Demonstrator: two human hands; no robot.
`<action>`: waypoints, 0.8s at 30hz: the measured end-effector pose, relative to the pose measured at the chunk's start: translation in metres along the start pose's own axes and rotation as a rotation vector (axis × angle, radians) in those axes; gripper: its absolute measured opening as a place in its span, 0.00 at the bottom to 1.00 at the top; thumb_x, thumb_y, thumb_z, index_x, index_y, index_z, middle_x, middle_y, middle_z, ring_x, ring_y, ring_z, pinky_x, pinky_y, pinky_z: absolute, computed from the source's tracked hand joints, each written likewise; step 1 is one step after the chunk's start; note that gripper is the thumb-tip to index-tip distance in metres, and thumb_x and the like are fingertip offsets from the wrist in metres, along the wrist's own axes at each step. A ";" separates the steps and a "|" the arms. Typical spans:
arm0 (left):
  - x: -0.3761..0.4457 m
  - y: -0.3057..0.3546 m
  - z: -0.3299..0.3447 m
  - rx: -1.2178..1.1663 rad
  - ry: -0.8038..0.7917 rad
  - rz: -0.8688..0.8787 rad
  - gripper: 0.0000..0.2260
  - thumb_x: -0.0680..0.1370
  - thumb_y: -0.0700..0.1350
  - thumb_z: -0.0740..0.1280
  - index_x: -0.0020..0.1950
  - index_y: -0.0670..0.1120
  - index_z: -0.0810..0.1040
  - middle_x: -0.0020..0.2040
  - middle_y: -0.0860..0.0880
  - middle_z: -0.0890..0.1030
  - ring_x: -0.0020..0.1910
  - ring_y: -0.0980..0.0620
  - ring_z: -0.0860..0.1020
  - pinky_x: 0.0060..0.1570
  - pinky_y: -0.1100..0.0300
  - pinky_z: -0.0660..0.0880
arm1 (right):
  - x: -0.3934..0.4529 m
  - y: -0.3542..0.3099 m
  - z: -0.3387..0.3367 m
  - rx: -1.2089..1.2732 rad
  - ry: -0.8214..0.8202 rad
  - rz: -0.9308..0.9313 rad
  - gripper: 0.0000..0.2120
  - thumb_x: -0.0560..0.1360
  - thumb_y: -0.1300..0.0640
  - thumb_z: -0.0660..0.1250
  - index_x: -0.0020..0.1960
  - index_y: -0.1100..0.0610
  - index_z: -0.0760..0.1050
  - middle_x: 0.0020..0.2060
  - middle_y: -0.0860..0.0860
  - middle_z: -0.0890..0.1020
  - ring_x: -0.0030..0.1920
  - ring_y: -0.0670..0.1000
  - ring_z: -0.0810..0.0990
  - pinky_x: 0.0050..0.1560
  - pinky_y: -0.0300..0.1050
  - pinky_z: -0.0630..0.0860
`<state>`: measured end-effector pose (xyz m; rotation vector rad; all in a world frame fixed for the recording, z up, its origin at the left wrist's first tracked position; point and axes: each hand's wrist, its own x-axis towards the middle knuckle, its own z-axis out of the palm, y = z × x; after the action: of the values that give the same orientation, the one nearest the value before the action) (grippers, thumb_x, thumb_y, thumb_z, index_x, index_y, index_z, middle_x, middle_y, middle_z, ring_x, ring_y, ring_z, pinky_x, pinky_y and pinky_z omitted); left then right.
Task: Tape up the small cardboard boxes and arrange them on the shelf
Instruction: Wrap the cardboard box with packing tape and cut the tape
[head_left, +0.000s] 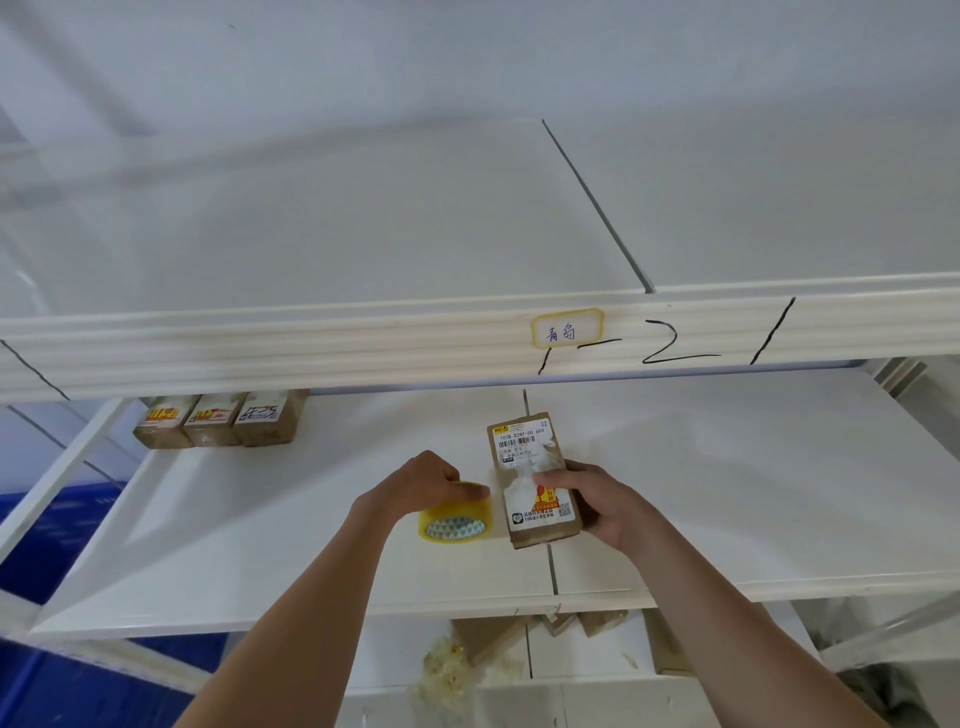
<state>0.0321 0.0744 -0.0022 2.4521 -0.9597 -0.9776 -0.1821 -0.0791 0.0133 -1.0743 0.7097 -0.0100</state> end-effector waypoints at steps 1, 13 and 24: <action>0.000 0.002 -0.001 -0.009 0.006 0.003 0.23 0.70 0.68 0.72 0.29 0.51 0.74 0.30 0.54 0.75 0.32 0.55 0.75 0.36 0.62 0.69 | 0.000 0.001 0.002 0.020 -0.003 -0.003 0.24 0.69 0.57 0.78 0.64 0.57 0.80 0.56 0.59 0.86 0.55 0.59 0.86 0.45 0.48 0.84; -0.006 0.009 -0.006 -0.155 -0.007 0.045 0.21 0.70 0.67 0.73 0.35 0.49 0.83 0.36 0.52 0.82 0.39 0.52 0.81 0.40 0.60 0.74 | 0.001 0.000 0.011 0.178 -0.047 0.034 0.21 0.77 0.50 0.71 0.67 0.57 0.77 0.60 0.59 0.84 0.60 0.59 0.84 0.52 0.55 0.83; -0.006 0.015 0.006 -0.028 0.133 0.050 0.16 0.72 0.61 0.73 0.39 0.49 0.85 0.38 0.50 0.83 0.38 0.52 0.81 0.35 0.61 0.73 | 0.013 -0.004 0.028 -0.318 0.202 0.000 0.21 0.76 0.43 0.72 0.61 0.56 0.80 0.48 0.53 0.88 0.49 0.54 0.87 0.56 0.55 0.83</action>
<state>0.0178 0.0674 0.0041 2.4232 -0.9510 -0.7949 -0.1559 -0.0626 0.0174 -1.3911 0.9145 -0.0056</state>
